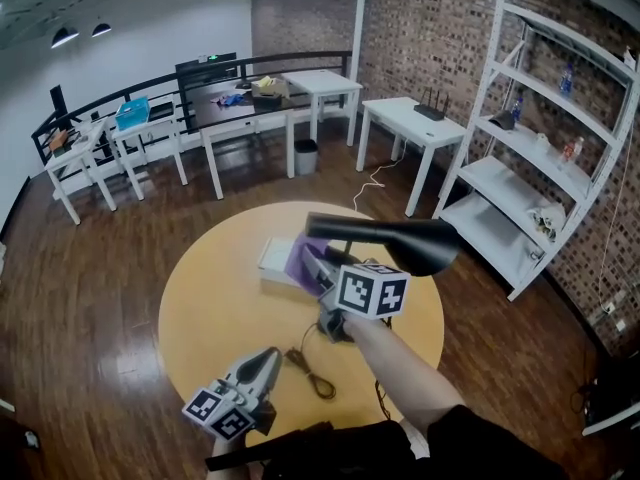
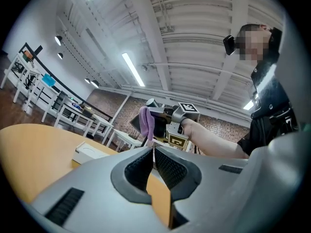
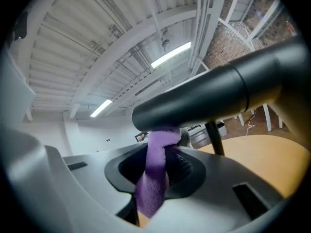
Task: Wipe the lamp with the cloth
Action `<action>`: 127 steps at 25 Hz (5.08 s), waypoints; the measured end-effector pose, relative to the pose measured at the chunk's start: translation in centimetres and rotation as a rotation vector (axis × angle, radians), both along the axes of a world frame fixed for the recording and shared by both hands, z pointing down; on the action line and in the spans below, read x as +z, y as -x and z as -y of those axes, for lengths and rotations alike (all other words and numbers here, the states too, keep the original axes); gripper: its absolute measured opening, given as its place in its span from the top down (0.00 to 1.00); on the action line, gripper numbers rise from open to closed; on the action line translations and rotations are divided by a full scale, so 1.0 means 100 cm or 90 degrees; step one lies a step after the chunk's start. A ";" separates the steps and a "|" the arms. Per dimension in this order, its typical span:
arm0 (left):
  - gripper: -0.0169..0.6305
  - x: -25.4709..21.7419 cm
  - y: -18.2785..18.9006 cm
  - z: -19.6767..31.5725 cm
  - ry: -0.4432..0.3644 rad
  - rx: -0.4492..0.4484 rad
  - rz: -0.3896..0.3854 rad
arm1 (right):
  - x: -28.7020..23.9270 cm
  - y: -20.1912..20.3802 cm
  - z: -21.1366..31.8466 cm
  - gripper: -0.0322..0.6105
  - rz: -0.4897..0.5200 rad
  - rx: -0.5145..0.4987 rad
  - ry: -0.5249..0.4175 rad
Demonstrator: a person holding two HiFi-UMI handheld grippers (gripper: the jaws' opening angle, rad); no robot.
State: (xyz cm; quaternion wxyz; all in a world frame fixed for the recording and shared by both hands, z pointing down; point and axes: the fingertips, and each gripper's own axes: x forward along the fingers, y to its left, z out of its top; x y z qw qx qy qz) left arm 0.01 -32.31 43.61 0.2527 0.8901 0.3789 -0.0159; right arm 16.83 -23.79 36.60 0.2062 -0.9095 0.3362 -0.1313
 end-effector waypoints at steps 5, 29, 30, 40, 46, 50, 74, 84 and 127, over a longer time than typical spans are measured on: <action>0.96 -0.001 -0.002 -0.003 -0.009 -0.001 0.001 | -0.007 0.005 0.018 0.80 -0.007 -0.036 -0.011; 0.96 0.016 -0.009 -0.020 -0.042 0.020 0.043 | 0.043 0.017 -0.080 0.78 -0.249 0.222 0.286; 0.96 0.017 -0.009 -0.019 -0.044 0.015 0.046 | 0.051 0.016 -0.080 0.78 -0.242 0.217 0.285; 0.96 0.027 -0.022 -0.027 -0.074 -0.017 0.055 | 0.108 0.006 -0.068 0.78 -0.192 0.140 0.286; 0.96 0.027 -0.034 -0.029 -0.060 -0.045 0.052 | 0.151 0.002 -0.062 0.79 -0.175 0.082 0.319; 0.96 0.028 -0.043 -0.021 -0.059 -0.084 0.050 | 0.173 -0.001 -0.061 0.79 -0.162 0.051 0.330; 0.96 0.053 -0.078 -0.027 -0.075 -0.057 0.094 | 0.279 0.020 -0.057 0.79 -0.075 -0.059 0.403; 0.96 0.056 -0.073 -0.013 -0.065 -0.045 0.102 | 0.340 0.023 -0.051 0.79 0.030 -0.072 0.538; 0.96 0.007 -0.037 0.067 -0.026 0.037 -0.019 | -0.054 -0.026 0.036 0.79 -0.135 0.095 -0.471</action>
